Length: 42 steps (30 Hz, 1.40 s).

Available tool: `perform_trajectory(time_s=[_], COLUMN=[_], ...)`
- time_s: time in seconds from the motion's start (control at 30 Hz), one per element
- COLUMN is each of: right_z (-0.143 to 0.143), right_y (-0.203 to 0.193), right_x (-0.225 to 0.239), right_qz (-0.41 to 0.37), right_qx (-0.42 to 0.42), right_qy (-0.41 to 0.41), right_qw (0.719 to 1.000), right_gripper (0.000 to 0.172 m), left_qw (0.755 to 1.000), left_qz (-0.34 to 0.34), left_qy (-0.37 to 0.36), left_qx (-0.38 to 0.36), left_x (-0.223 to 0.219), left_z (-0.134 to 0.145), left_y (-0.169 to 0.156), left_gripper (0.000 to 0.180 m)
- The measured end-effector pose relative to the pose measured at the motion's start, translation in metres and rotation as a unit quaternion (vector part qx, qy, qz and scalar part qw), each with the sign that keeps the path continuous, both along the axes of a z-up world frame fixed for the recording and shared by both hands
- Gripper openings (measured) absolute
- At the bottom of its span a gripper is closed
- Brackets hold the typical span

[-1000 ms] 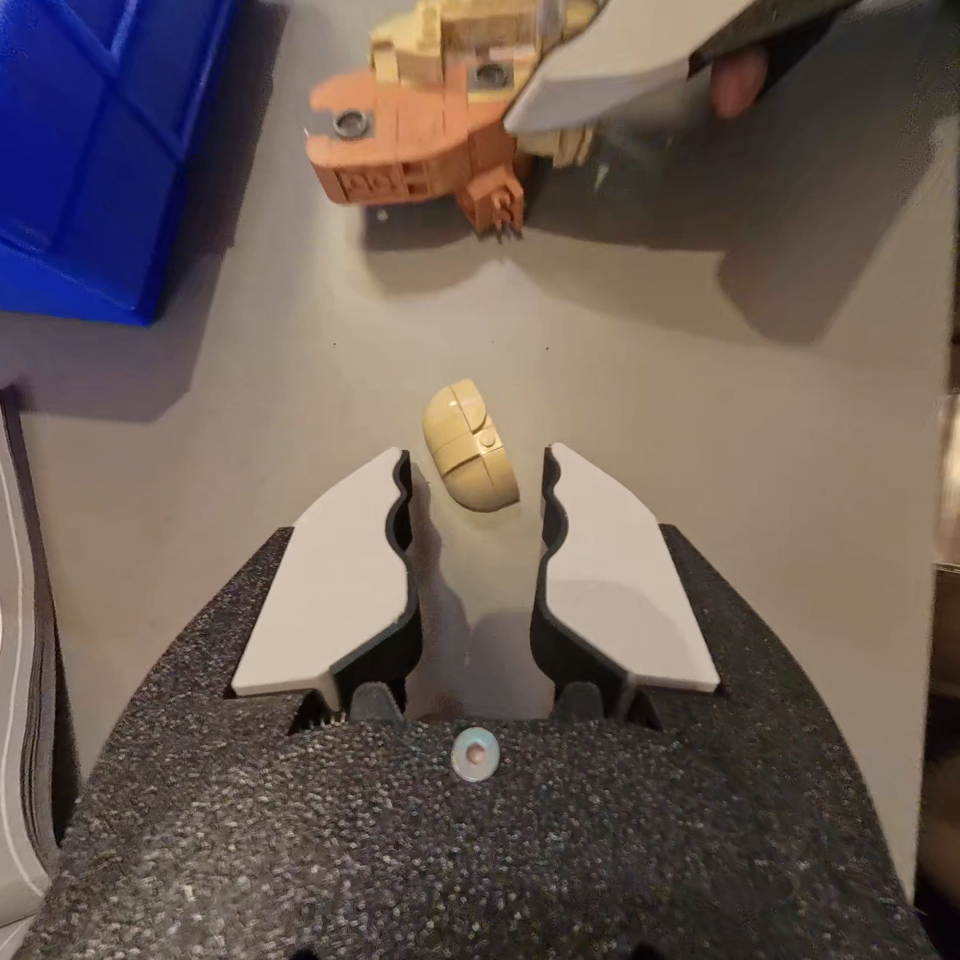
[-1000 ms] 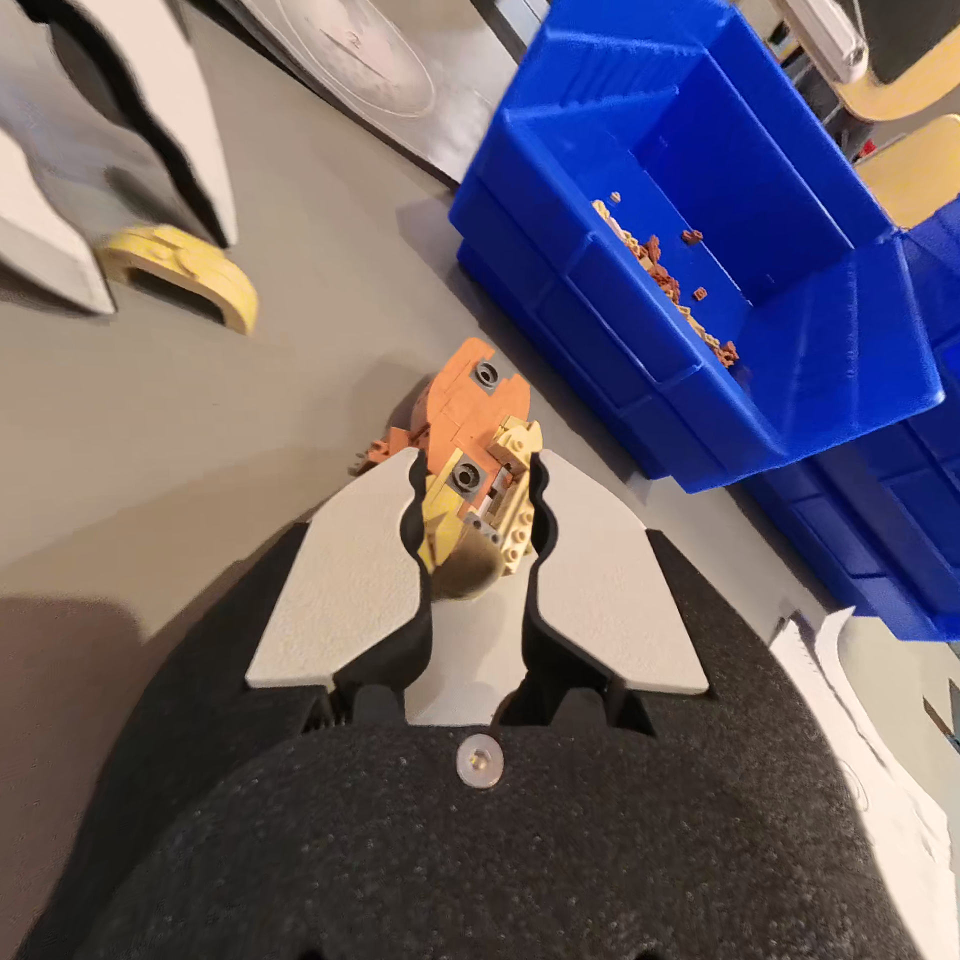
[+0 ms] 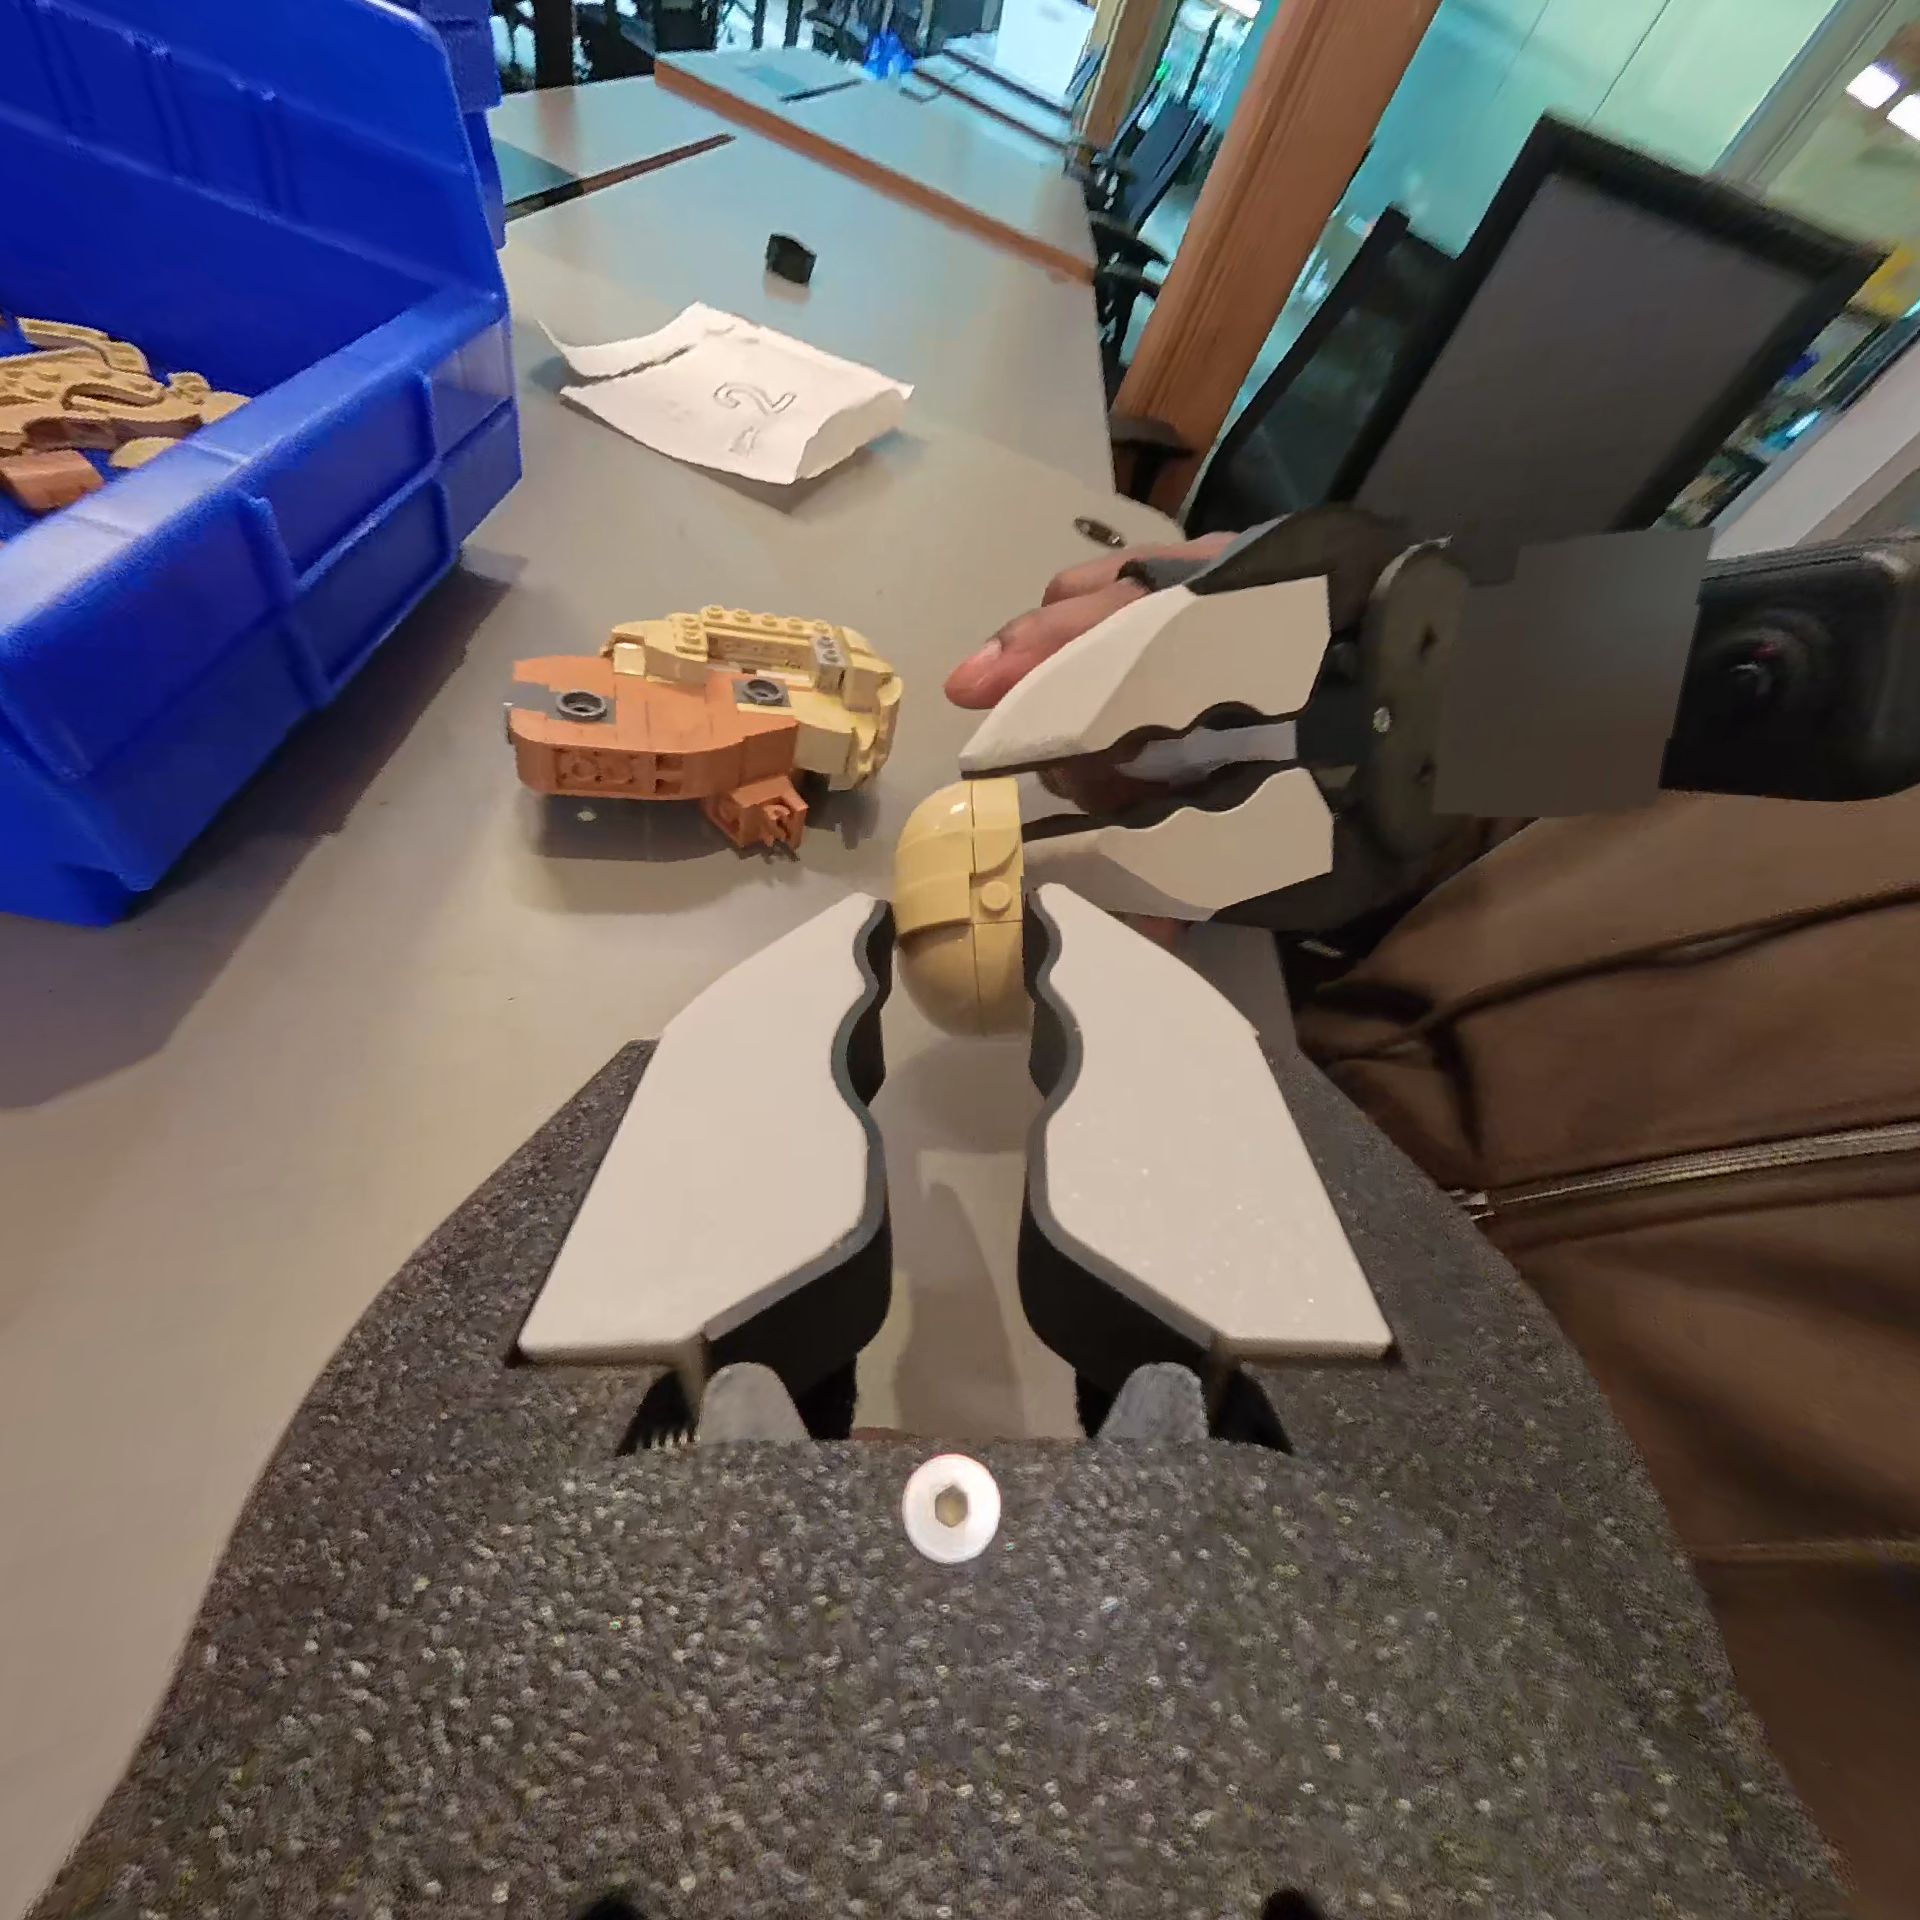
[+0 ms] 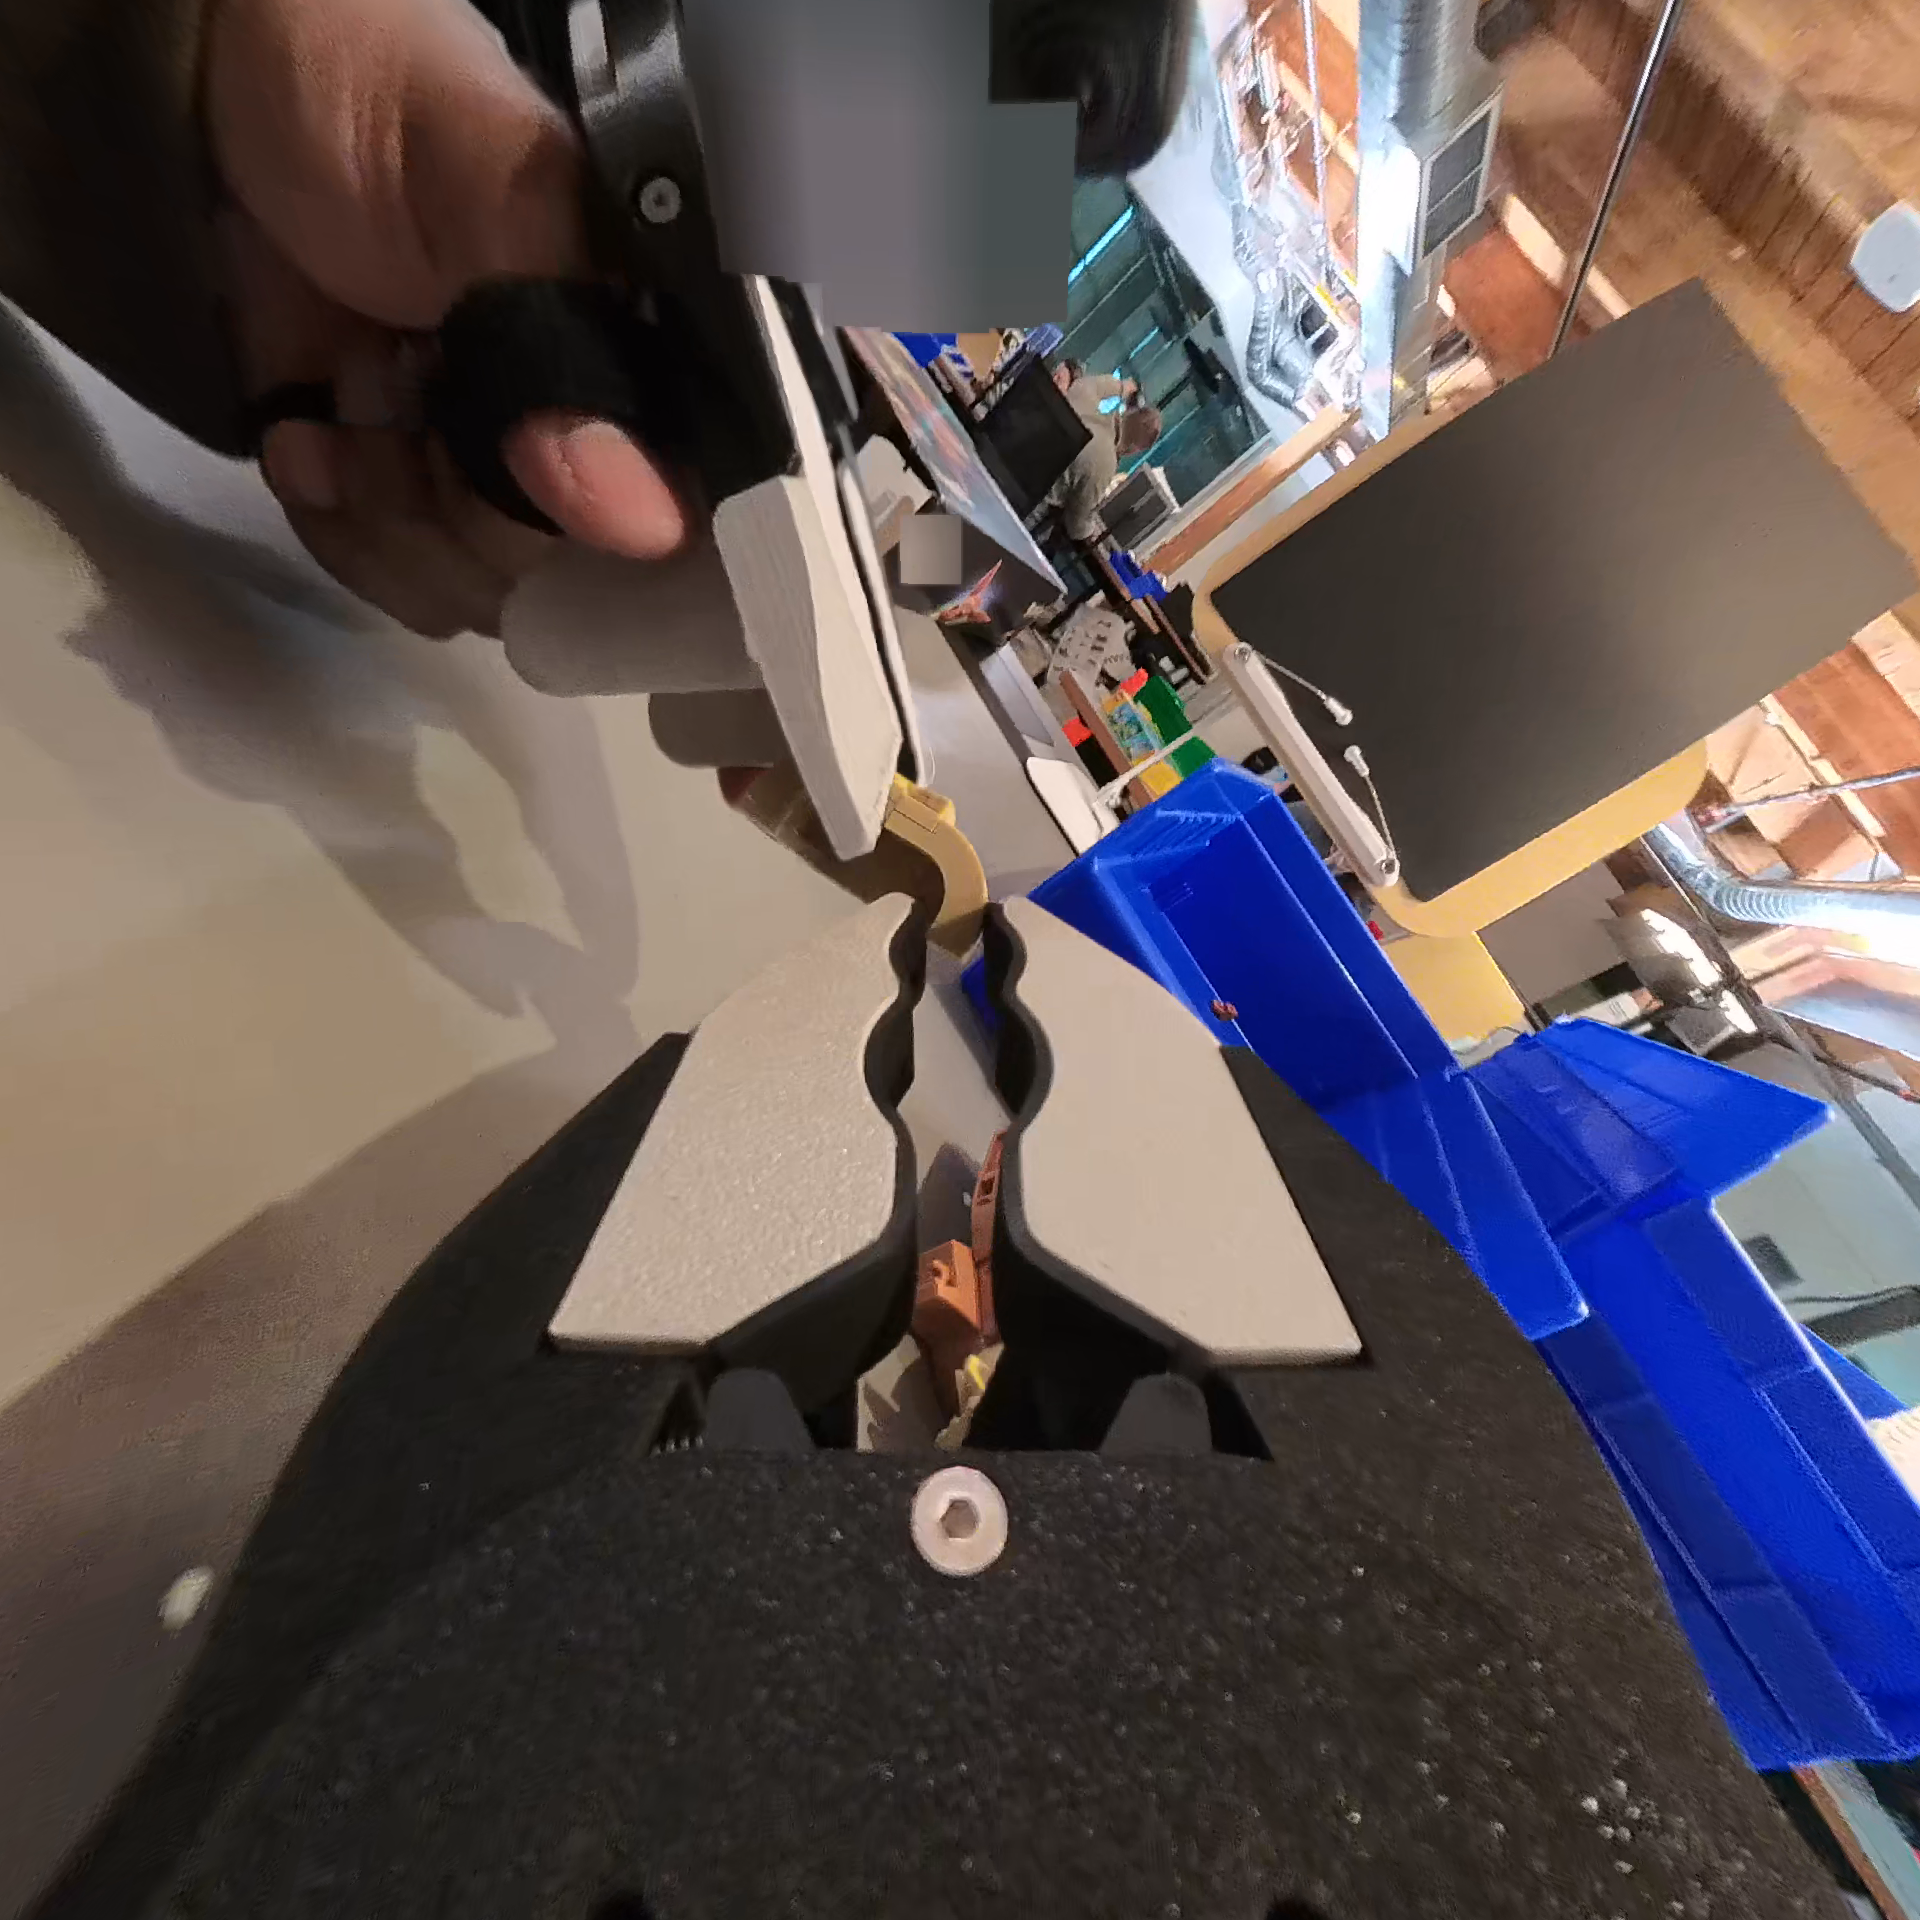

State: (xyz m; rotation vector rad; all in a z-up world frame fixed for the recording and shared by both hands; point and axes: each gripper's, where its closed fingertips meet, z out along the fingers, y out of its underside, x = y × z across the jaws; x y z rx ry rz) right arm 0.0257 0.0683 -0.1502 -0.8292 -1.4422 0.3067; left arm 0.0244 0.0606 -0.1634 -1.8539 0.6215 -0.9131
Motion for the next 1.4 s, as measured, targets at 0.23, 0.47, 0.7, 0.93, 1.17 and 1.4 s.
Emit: perform_trajectory(time_s=[0.23,0.47,0.7,0.93,1.17,1.4], right_z=[0.014,0.021,0.025,0.015,0.015,0.026], right_y=[-0.003,0.003,-0.003,-0.009,-0.011,-0.017], right_x=[0.005,0.007,0.010,0.007,0.007,0.009], right_qz=[0.027,0.011,0.026,0.034,0.028,0.041], right_qx=[-0.058,-0.095,-0.065,-0.016,0.027,0.025], right_qy=[0.045,0.071,0.073,0.030,0.020,0.054], right_qw=[0.997,0.993,0.995,0.999,0.999,0.997], right_gripper=[0.010,0.011,0.008,0.008,0.009,0.008], left_qw=[0.997,0.994,0.996,0.998,0.991,0.997], left_qz=[-0.004,0.013,-0.004,0.019,0.017,0.000], left_qy=[-0.077,-0.111,-0.085,0.022,0.086,0.004], left_qx=[-0.013,0.012,0.006,0.054,0.103,0.077], left_x=[0.006,0.010,0.018,0.014,0.015,0.019], left_z=[0.012,0.025,0.017,0.007,0.005,0.016], left_y=[-0.002,-0.002,-0.007,-0.003,-0.005,-0.011], left_gripper=[0.024,0.024,0.024,0.035,0.019,0.017])
